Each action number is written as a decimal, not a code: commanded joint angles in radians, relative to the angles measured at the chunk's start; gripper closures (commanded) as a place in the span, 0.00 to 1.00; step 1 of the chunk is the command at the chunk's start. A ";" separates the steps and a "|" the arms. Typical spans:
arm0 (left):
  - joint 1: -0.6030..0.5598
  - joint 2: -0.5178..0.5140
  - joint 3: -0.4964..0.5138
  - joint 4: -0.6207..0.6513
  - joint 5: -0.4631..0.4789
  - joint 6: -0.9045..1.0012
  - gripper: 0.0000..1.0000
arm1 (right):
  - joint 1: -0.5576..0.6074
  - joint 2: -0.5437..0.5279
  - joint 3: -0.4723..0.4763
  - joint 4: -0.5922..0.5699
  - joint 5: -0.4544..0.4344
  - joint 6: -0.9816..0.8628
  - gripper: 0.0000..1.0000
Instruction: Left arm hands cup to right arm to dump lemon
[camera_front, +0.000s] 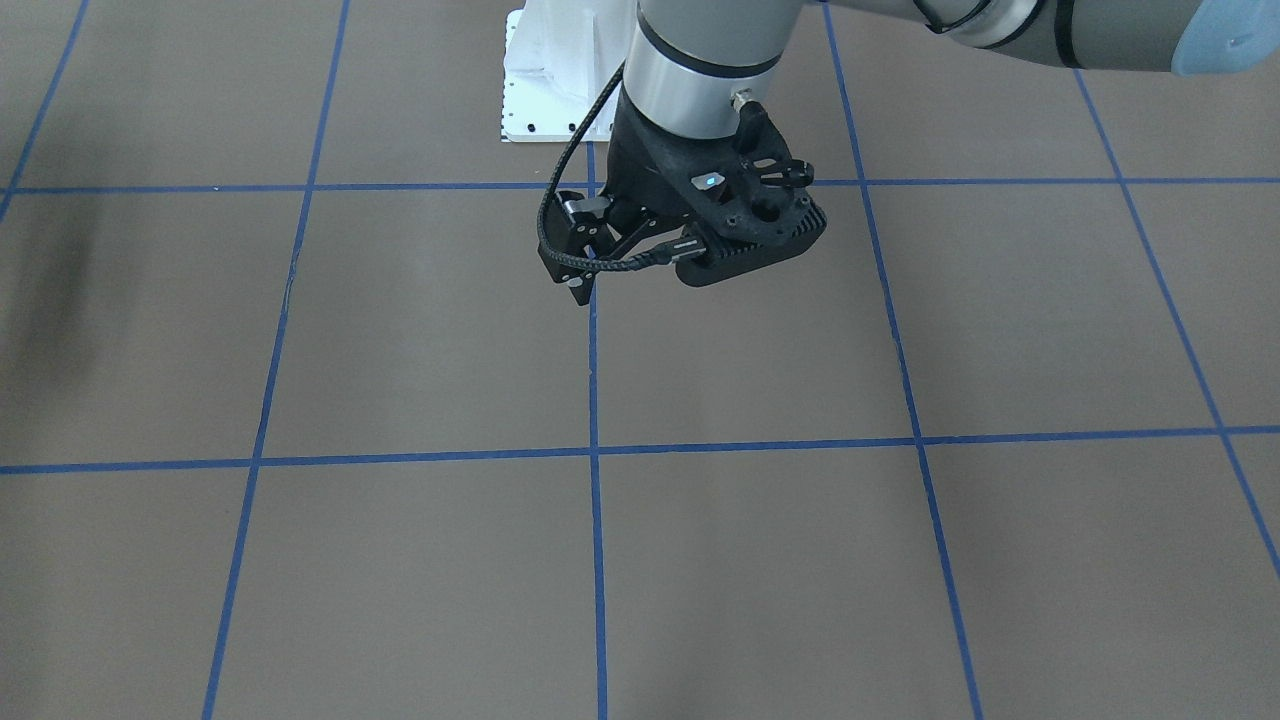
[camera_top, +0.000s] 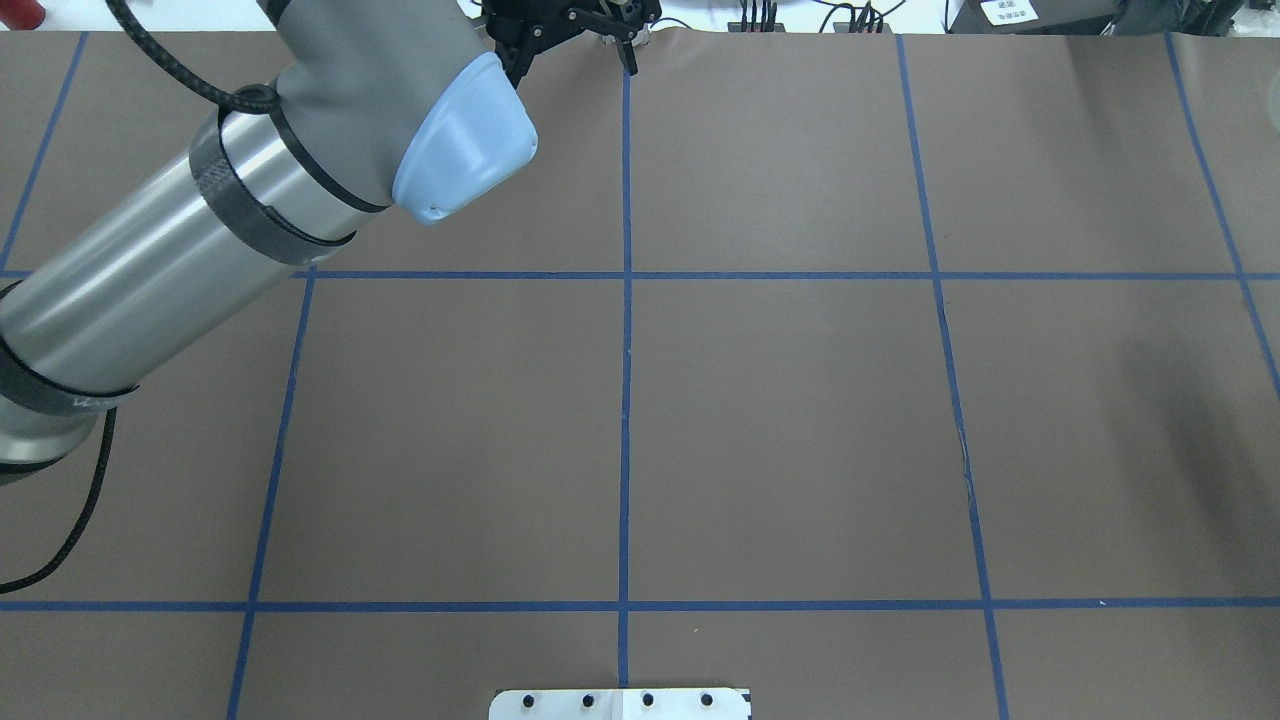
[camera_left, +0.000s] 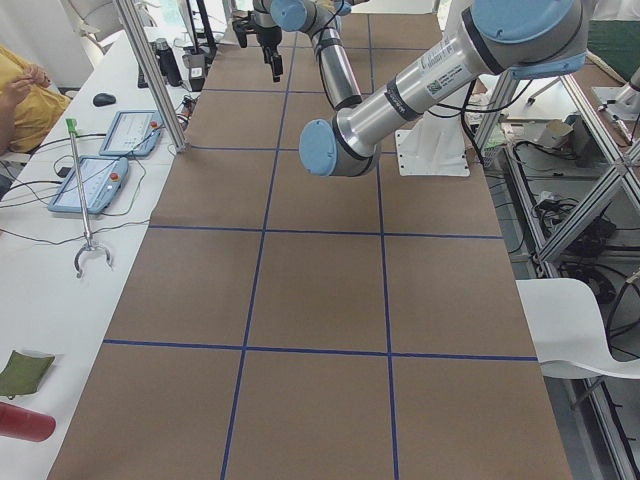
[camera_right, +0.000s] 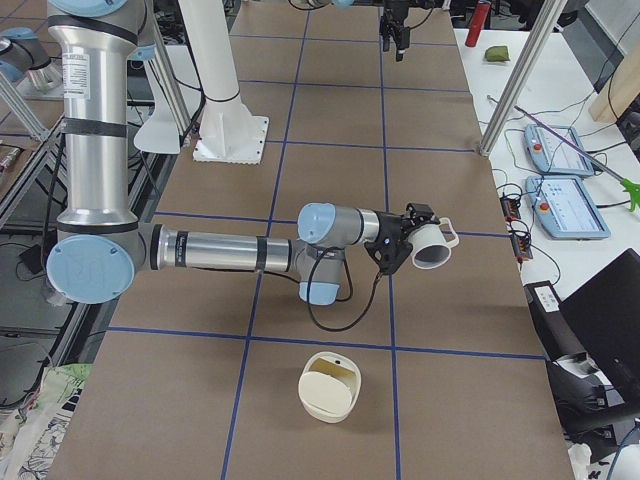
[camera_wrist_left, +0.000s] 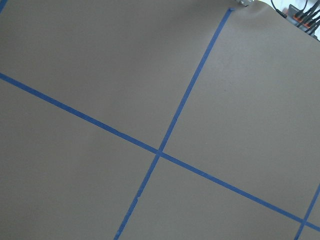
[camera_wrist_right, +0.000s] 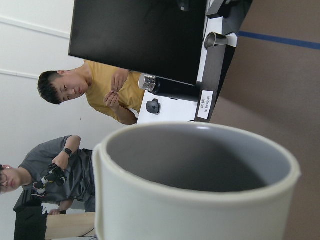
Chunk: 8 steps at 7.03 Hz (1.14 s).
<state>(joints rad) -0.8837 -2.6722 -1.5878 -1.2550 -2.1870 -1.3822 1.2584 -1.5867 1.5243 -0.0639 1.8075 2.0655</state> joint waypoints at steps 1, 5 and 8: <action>0.008 0.005 -0.032 0.002 -0.002 0.031 0.00 | -0.121 0.100 0.002 -0.101 -0.092 -0.306 0.85; 0.032 -0.021 -0.009 0.000 0.001 -0.008 0.01 | -0.492 0.252 0.004 -0.292 -0.610 -0.891 0.85; 0.032 -0.047 0.000 0.006 -0.007 -0.006 0.08 | -0.790 0.458 0.005 -0.623 -1.062 -1.027 0.84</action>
<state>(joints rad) -0.8521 -2.7041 -1.5939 -1.2549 -2.1896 -1.3855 0.5810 -1.2223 1.5283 -0.5287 0.9199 1.0637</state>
